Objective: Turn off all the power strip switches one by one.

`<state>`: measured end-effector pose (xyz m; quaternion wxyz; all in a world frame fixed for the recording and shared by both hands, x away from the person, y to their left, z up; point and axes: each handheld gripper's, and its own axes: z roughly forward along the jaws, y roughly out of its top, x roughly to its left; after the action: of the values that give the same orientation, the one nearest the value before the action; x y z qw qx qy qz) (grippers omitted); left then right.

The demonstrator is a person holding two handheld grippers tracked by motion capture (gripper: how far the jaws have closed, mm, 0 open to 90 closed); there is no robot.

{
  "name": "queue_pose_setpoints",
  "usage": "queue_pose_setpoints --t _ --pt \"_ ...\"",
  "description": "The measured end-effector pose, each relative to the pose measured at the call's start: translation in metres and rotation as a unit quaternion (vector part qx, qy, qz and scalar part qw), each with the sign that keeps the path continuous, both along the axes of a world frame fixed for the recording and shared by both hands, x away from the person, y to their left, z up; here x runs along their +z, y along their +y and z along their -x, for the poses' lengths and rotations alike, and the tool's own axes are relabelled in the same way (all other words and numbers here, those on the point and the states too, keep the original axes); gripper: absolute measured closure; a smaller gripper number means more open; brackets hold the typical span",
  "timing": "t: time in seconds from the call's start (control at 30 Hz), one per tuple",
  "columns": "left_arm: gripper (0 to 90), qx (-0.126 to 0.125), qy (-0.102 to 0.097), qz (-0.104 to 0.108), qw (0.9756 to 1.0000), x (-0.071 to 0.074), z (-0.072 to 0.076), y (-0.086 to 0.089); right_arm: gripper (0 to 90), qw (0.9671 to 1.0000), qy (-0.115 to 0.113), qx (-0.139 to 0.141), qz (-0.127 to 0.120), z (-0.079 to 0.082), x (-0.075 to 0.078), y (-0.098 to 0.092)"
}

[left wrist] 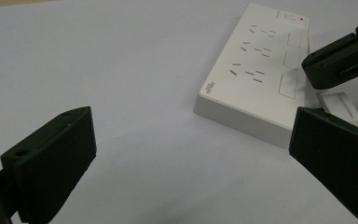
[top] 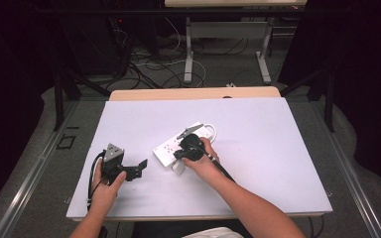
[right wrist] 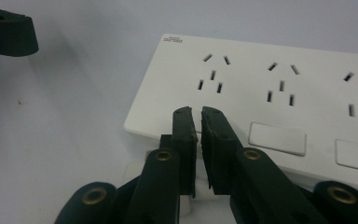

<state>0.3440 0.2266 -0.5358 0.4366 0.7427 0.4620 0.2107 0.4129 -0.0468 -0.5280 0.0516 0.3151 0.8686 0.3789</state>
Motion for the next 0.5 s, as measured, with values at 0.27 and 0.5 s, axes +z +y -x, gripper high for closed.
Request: queue_pose_setpoints --t 0.27,0.5 --pt "0.5 0.000 0.001 -0.001 1.0000 0.000 0.000 0.000 74.0 0.9998 -0.017 -0.006 0.001 0.008 0.002 -0.029" --pt "0.5 0.001 0.000 -0.005 1.0000 0.000 0.000 0.000 68.6 0.9996 -0.014 -0.012 -0.021 0.019 -0.001 -0.064"
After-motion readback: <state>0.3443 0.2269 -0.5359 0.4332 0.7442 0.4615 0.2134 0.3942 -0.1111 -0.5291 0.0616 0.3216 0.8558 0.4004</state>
